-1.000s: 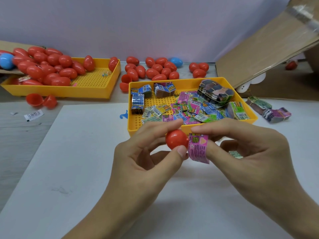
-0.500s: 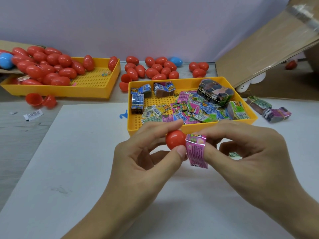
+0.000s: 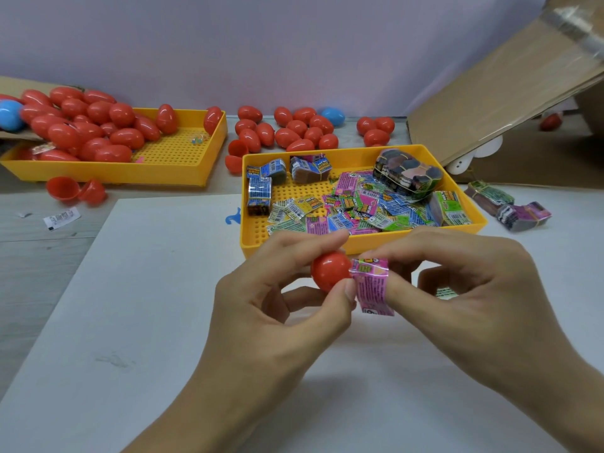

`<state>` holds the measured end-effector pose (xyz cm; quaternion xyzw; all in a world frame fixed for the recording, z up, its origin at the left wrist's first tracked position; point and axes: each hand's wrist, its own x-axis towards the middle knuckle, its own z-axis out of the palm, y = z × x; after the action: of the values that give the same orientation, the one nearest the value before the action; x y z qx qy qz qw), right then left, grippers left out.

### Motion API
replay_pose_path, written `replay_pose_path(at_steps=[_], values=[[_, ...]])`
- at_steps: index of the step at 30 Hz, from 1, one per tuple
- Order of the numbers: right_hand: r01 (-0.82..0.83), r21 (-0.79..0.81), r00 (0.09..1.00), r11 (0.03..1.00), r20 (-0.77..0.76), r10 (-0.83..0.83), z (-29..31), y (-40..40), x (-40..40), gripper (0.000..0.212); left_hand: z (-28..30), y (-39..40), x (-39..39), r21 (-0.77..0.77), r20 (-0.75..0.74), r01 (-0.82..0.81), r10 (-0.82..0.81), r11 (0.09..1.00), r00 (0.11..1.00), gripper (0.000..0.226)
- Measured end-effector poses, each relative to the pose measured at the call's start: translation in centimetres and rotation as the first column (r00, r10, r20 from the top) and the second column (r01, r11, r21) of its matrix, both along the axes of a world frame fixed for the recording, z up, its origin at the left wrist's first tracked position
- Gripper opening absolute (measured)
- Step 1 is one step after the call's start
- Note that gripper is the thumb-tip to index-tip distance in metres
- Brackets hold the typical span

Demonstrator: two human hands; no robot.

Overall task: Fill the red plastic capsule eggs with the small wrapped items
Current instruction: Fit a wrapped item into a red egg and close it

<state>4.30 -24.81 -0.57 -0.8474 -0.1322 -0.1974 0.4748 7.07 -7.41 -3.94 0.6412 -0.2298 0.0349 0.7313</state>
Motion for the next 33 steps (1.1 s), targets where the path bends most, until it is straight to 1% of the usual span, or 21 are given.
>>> replay_pose_path(at_steps=[2, 4, 7, 10, 11, 12, 15, 18, 26, 30, 33], values=[[-0.001, 0.002, 1.0, 1.0, -0.002, 0.001, -0.05, -0.04, 0.04, 0.005, -0.04, -0.05, -0.07, 0.007, 0.013, -0.012, 0.012, 1.0, 1.0, 0.039], [-0.007, -0.006, 1.0, 1.0, -0.002, 0.007, -0.04, 0.04, 0.01, 0.01, -0.05, -0.04, -0.06, 0.007, 0.013, -0.014, 0.014, 1.0, 1.0, 0.04], [0.008, -0.004, 1.0, 1.0, -0.01, -0.008, -0.23, 0.08, -0.06, 0.01, -0.01, 0.01, -0.05, 0.002, 0.011, -0.009, 0.009, 1.0, 1.0, 0.04], [0.019, 0.024, 1.0, 1.0, -0.016, -0.019, -0.33, 0.13, -0.03, 0.027, 0.03, 0.02, -0.14, 0.004, 0.008, -0.007, 0.007, 1.0, 1.0, 0.04], [0.016, 0.035, 1.0, 0.999, -0.008, -0.016, -0.34, 0.13, -0.05, 0.03, 0.03, -0.01, -0.15, 0.007, 0.008, -0.008, 0.008, 1.0, 1.0, 0.04], [0.01, 0.047, 1.0, 0.999, 0.002, -0.011, -0.32, 0.15, -0.07, 0.028, 0.04, -0.02, -0.15, 0.01, 0.01, -0.01, 0.01, 1.0, 1.0, 0.04], [0.004, 0.049, 1.0, 0.999, 0.018, -0.005, -0.31, 0.11, -0.11, 0.013, 0.08, -0.05, -0.14, 0.021, 0.013, -0.023, 0.023, 1.0, 1.0, 0.039], [0.014, 0.013, 1.0, 1.0, 0.019, -0.014, -0.15, 0.09, -0.09, 0.01, 0.12, 0.02, -0.14, 0.032, 0.019, -0.039, 0.038, 0.999, 0.999, 0.039], [-0.004, -0.053, 0.998, 0.999, 0.065, 0.008, 0.06, 0.1, -0.08, 0.013, 0.36, 0.11, -0.11, 0.035, 0.008, -0.048, 0.048, 0.998, 0.999, 0.038], [0.006, -0.053, 0.996, 0.999, 0.092, -0.001, -0.17, 0.02, -0.08, 0.026, 0.36, 0.1, -0.16, 0.039, 0.006, -0.045, 0.045, 0.998, 0.999, 0.039], [0.004, -0.064, 0.993, 0.998, 0.12, 0.004, -0.25, -0.05, -0.13, 0.025, 0.37, 0.07, -0.32, 0.038, 0.002, -0.029, 0.029, 0.999, 1.0, 0.04]])
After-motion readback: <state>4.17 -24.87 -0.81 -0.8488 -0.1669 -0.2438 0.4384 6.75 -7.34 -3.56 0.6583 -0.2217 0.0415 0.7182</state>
